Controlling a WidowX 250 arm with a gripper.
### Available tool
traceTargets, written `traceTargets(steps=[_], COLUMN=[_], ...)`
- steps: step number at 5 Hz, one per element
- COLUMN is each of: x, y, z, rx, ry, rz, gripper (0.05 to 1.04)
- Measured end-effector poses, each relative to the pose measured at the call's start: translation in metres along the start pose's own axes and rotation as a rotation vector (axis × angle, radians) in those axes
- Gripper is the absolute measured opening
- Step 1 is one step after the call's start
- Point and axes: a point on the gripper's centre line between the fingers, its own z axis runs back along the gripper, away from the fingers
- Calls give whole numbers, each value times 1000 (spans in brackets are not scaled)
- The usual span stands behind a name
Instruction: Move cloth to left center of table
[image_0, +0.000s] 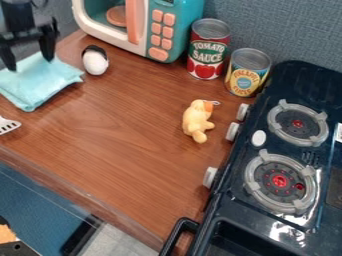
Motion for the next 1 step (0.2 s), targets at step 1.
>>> traceTargets(steps=[1], x=[2], y=[2], z=[31], rx=[-59], ry=[-43], rz=[41], gripper=[998])
